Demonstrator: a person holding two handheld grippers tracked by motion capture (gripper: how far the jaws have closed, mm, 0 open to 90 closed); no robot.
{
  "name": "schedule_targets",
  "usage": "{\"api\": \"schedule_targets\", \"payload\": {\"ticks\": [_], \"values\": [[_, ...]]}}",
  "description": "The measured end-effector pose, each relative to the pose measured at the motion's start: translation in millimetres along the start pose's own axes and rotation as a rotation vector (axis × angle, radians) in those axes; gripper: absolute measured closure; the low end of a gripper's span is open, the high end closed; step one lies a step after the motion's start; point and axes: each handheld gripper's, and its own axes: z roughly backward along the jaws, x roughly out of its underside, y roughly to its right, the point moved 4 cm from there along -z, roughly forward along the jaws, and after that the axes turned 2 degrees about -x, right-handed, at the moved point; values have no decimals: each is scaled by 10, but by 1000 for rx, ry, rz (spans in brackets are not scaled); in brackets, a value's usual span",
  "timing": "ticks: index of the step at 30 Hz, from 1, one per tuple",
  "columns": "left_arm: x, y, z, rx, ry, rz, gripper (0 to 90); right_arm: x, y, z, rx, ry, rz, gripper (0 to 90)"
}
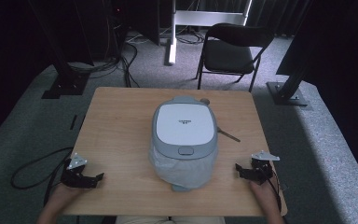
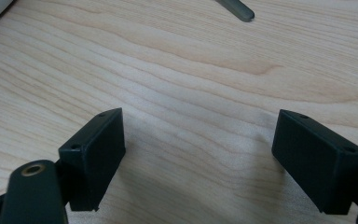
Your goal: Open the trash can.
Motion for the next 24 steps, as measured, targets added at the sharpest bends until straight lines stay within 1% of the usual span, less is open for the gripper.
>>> {"api": "schedule_targets", "payload": {"ticks": [6,8,12,15,16,18,20,22,23,24], "values": [[5,3,12,2,-1,-2,15,0,2,0,2,0,-3,163],[4,-2,19,-3,3,1,40,0,3,1,2,0,-4,164],[2,4,24,-1,-5,0,41,0,3,1,4,0,-4,164],[0,36,37,15,-13,-11,51,0,5,1,6,-1,-6,164],[-4,50,40,9,-15,-15,50,0,6,0,6,0,-7,164],[-13,69,43,18,-18,-19,50,0,8,0,8,0,-9,164],[-31,90,40,28,-23,-15,51,0,9,1,9,0,-10,164],[-31,90,40,28,-23,-15,51,0,9,0,9,0,-10,164],[-75,137,54,40,-18,-23,51,0,9,0,9,0,-10,164],[-91,155,61,42,-16,-29,51,0,11,1,11,0,-11,164]]}}
